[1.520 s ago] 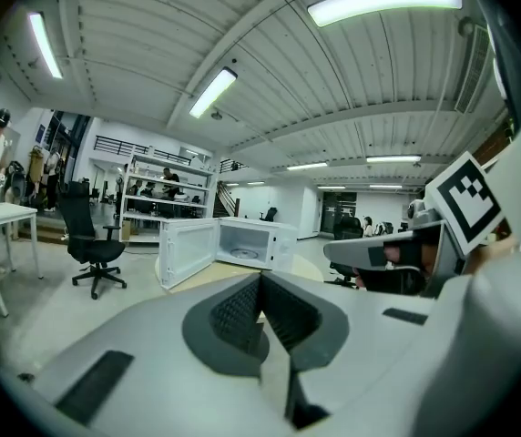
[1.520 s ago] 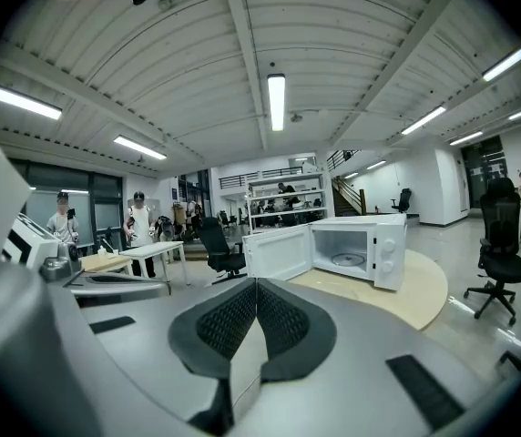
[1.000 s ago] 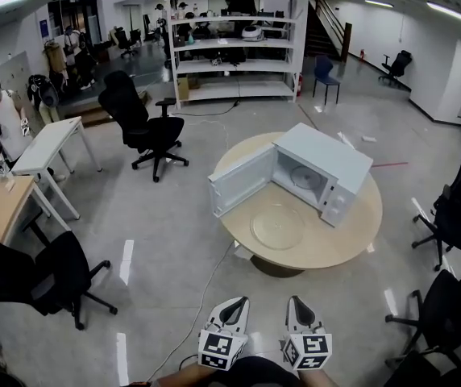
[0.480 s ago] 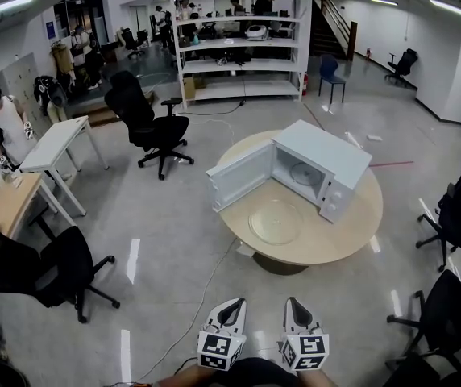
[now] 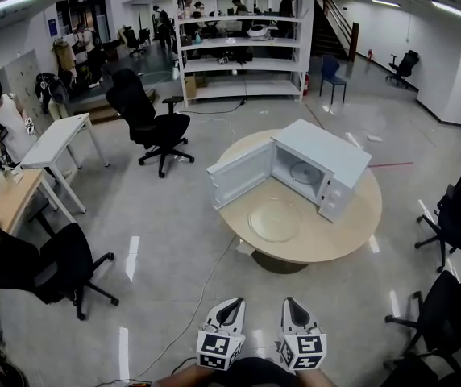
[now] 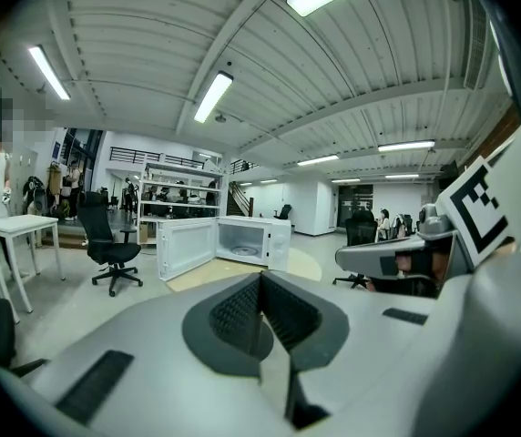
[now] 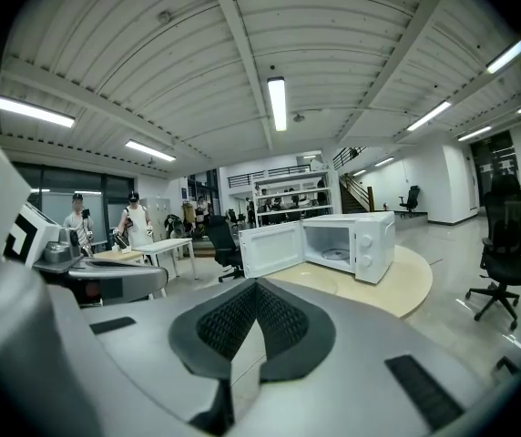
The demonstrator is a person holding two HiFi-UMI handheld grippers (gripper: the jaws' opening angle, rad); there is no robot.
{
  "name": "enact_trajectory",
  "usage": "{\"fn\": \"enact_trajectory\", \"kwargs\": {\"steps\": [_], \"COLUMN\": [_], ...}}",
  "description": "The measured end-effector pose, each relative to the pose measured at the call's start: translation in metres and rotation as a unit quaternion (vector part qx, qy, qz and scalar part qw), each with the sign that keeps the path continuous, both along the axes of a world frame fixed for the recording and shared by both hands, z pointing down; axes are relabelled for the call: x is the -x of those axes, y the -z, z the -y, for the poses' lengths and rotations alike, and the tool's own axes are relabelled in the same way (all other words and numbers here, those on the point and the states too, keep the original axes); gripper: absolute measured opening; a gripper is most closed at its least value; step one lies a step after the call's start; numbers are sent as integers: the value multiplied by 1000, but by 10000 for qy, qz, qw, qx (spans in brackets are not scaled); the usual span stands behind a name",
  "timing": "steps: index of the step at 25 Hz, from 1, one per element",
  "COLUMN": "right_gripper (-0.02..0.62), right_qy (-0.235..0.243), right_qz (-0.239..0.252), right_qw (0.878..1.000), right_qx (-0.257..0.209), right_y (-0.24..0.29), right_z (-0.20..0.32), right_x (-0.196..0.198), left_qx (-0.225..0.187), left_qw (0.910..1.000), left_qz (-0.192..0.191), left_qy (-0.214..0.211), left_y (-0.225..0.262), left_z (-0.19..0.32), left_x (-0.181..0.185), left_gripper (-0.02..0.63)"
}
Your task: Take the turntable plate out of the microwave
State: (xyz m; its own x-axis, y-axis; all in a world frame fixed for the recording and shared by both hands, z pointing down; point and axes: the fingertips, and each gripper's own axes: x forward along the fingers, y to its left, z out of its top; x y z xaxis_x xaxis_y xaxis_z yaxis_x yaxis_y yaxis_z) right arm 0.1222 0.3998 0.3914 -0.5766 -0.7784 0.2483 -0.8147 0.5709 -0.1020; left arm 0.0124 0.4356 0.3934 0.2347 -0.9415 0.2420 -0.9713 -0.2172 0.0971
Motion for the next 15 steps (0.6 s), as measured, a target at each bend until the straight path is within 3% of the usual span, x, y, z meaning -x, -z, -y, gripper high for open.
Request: {"fn": "enact_trajectory", "kwargs": {"steps": [15], "right_gripper": [15], "right_qy": [-49], "right_qz": [-44], "right_qw": [10000], "right_qx": [-35], "right_y": [0], "right_z": [10], "right_x": [9], "left_qx": [-66], "left_qw": [9999], "left_qz": [-2], "left_qy": [-78], "left_y": [3], "left_z": [11], "left_x": [8], "left_gripper": [46]}}
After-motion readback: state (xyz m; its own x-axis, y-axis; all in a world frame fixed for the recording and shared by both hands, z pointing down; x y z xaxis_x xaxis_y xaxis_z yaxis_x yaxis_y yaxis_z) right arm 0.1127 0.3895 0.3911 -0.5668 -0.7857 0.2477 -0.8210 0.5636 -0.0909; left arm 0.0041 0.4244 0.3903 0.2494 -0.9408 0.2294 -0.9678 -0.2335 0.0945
